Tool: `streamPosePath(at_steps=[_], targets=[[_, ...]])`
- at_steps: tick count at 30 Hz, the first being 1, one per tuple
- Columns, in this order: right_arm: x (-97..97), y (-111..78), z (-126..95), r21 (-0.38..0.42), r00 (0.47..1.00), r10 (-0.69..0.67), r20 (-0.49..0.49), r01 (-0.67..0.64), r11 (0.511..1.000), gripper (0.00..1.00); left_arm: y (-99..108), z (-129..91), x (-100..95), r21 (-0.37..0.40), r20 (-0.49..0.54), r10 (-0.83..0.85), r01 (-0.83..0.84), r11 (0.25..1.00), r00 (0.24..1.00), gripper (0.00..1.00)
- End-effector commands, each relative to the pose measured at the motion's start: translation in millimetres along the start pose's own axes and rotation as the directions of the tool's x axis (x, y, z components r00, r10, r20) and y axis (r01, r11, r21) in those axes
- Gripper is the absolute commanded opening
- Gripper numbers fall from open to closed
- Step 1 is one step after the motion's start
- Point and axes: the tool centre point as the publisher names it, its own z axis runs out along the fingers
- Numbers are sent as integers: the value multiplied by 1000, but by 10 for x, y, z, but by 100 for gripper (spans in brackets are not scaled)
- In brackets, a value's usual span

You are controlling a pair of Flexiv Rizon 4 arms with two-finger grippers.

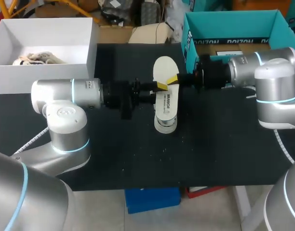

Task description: Take the shoe out of the shoebox, open the shoe tongue, remove and reinsert the insole, then place the shoe into the shoebox

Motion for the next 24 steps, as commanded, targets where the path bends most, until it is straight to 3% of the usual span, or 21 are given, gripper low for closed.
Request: streamPosePath(at_steps=[1,10,11,12,18,24], targets=[[1,4,6,1,1000,1,3,-1,1000,0,19,70,51,-4,2,-1,1,1000,1000,0],[-1,4,0,8,1000,-2,17,2,1000,0,68,165,27,-16,-7,0,0,1000,1000,0],[-9,3,-11,10,999,1,41,-2,1000,38,71,167,17,-19,-13,5,-5,1000,1000,0],[-22,8,-34,-1,998,6,62,-6,1000,100,70,168,7,-20,-20,8,-8,1000,1000,0],[-91,4,-284,-23,973,12,230,-7,1000,100,-33,88,4,10,-206,33,-32,999,978,0],[-171,-61,-572,-19,921,15,389,-8,1000,100,-225,-117,179,31,-365,-29,44,999,931,0]])
